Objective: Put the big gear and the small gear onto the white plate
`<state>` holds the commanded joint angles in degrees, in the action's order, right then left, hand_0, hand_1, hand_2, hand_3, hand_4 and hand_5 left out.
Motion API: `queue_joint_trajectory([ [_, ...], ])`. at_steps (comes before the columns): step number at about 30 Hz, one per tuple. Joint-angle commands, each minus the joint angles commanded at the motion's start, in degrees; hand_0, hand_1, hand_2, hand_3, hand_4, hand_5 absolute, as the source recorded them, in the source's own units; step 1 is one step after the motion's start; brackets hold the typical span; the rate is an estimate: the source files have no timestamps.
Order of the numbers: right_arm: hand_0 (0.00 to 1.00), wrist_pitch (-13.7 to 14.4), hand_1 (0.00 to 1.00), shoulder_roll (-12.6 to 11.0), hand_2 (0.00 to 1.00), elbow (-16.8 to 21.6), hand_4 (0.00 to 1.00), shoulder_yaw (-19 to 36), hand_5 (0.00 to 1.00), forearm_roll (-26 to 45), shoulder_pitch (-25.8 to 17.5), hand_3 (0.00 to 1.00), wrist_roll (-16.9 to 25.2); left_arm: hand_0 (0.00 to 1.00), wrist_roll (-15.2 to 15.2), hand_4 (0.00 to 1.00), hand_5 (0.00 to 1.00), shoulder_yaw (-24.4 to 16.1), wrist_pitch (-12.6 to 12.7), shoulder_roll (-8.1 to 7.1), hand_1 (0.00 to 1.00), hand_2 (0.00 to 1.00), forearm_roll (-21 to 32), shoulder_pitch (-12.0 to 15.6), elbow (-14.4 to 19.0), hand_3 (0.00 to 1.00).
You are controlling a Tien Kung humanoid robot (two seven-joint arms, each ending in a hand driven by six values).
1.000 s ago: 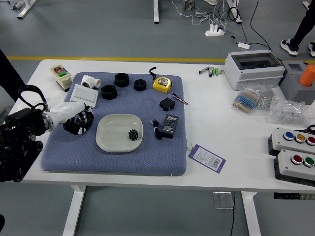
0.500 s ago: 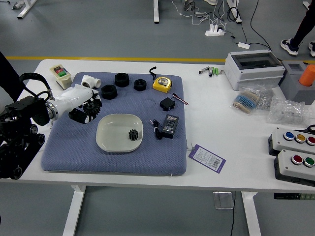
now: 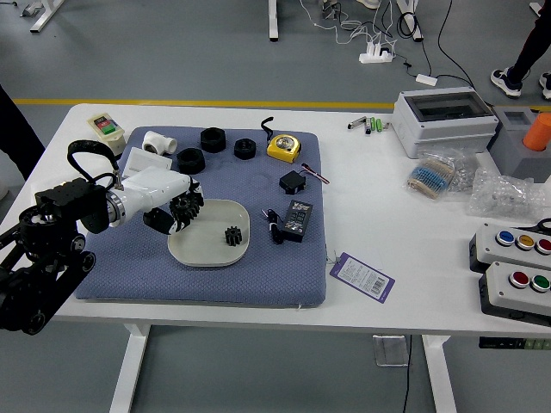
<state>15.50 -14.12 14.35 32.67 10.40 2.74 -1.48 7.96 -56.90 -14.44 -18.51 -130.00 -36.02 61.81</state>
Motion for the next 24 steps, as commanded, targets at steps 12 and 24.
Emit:
queue_joint_trajectory([
  [12,0.711,0.1,0.714,-0.1,0.750,0.0,0.796,0.2,0.653,-0.2,0.1,0.566,0.0,0.391,-0.8,0.411,0.002,0.3,0.0,1.08,0.451,0.506,0.0,2.1,1.0,0.525],
  [24,0.711,0.1,0.714,-0.2,0.750,0.0,0.796,0.2,0.654,-0.1,0.2,0.566,0.1,0.394,-1.4,0.474,0.002,2.2,-0.4,1.09,0.464,0.517,0.0,2.0,1.7,0.530],
])
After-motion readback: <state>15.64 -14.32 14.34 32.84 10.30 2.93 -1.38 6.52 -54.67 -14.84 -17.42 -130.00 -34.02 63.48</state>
